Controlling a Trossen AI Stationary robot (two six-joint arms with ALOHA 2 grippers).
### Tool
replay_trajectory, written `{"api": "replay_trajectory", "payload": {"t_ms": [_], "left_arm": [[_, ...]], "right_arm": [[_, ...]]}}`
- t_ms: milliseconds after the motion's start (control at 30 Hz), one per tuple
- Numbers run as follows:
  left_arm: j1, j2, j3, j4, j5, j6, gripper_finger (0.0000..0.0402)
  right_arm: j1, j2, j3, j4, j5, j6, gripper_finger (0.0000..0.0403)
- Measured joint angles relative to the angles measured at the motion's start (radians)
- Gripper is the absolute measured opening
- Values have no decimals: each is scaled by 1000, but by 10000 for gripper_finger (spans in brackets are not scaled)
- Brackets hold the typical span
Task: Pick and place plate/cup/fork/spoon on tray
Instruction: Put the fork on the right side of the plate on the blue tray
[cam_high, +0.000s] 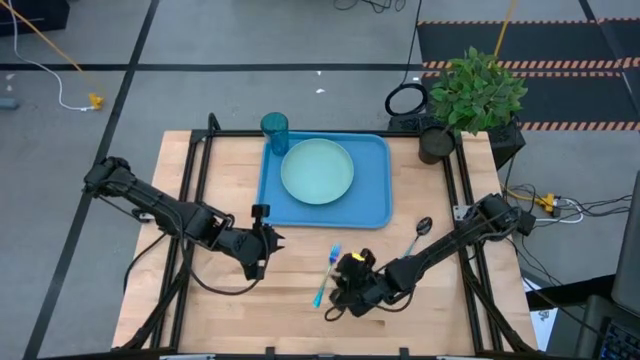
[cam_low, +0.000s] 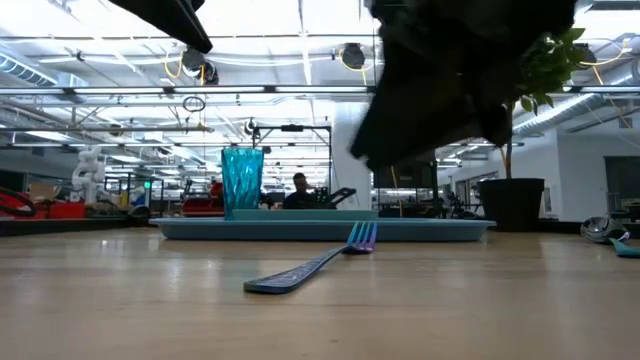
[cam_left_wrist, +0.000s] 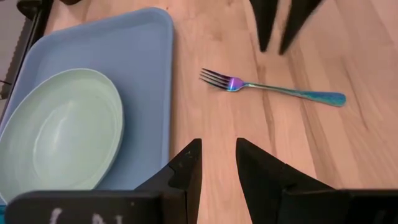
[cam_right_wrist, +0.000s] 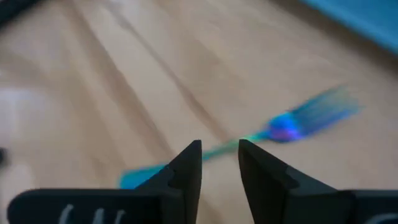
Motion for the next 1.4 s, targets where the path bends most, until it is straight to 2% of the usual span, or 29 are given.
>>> {"api": "replay_trajectory", "payload": {"t_ms": [133,233,467,767,1067,1267,1400], "left_arm": [[0,0,0,4,-1,2,102],[0,0,0,5,-1,4,102],[0,0,0,5,-1,5,102],[0,0,0,7,-1,6,102],[0,0,0,26,-16,25,102],[0,0,1,37,-16,34,102],[0,0,1,37,-16,34,102]], "right_arm": [[0,32,-1,175,-7,-33,119],[-1,35,0,233,-6,18,135],[-31,49,0,155,-2,256,155],[-56,113,-2,69,-30,381,156],[-83,115,0,-27,-59,357,155],[-110,125,0,-1,-105,312,155],[-112,136,2,-7,-99,306,155]]}}
